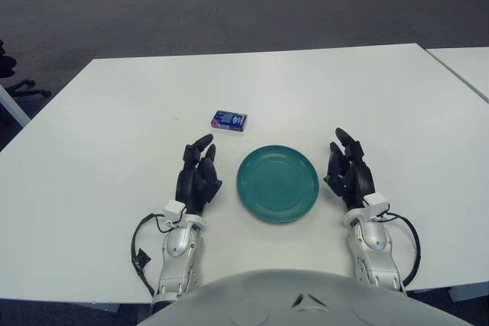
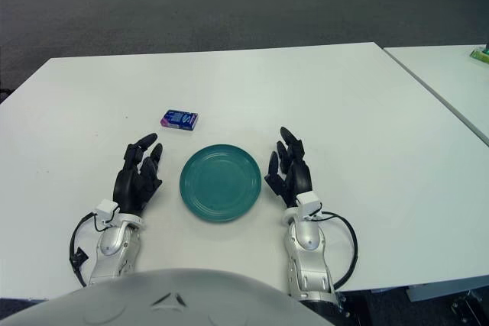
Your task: Put the gum into the plate.
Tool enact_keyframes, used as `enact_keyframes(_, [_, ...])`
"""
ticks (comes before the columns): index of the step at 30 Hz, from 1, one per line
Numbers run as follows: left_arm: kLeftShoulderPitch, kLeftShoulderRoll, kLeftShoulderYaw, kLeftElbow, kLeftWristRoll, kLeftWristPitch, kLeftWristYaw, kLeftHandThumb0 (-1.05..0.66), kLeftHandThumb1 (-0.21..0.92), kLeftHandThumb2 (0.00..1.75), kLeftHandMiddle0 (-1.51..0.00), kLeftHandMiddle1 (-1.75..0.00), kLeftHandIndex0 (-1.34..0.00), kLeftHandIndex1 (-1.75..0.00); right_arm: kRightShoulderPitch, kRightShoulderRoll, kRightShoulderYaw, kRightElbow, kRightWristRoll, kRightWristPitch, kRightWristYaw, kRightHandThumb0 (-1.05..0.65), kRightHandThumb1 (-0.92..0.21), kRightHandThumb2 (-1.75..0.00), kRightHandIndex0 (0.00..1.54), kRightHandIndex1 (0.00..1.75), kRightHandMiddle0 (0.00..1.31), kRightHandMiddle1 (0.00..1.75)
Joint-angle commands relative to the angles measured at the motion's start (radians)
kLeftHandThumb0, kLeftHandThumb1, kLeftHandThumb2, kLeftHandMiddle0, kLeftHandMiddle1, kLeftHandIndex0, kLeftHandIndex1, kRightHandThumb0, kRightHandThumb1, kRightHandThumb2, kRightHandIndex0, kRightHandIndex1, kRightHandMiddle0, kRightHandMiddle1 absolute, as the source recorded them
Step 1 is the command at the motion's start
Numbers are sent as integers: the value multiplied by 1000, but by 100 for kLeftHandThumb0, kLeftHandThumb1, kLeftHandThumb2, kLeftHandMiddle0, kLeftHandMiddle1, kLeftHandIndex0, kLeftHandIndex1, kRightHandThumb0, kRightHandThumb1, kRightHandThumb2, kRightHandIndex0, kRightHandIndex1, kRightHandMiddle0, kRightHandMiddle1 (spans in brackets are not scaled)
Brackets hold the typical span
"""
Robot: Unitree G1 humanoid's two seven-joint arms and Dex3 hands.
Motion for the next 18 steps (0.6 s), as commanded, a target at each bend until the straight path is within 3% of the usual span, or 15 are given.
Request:
enact_keyframes(1, [-117, -1, -6, -56, 92, 34, 59, -79, 92, 78, -38, 0, -4, -99, 38, 2, -4, 83, 2, 94, -6, -67, -92, -93, 19, 0, 0, 43])
enact_keyframes(5, [-192, 32, -8, -87, 176, 70, 82, -76, 92, 77, -37, 0, -2, -99, 30, 0, -2, 96, -1, 86, -8, -67, -92, -93, 19, 0, 0, 42])
enact_keyframes(10, [-297, 180, -13, -76, 410, 17, 122, -78, 92, 76, -37, 0, 0, -92, 23, -3, -1, 110, -5, 73, -10, -67, -92, -93, 19, 0, 0, 42])
enact_keyframes(12, [-368, 272, -13, -47, 523, -15, 146, -83, 92, 75, -39, -1, 0, -90, 19, -1, -3, 115, -6, 72, -13, -67, -92, -92, 20, 1, 0, 43])
enact_keyframes(15, [-484, 405, -35, 40, 653, -31, 138, -89, 92, 70, -41, -2, 0, -92, 16, 1, -3, 122, -8, 71, -19, -69, -92, -92, 23, 2, 0, 47])
enact_keyframes(18, [-586, 473, -71, 140, 721, -29, 122, -92, 92, 64, -41, -2, 0, -95, 15, 3, 2, 127, -12, 66, -20, -71, -92, -91, 25, 3, 0, 50])
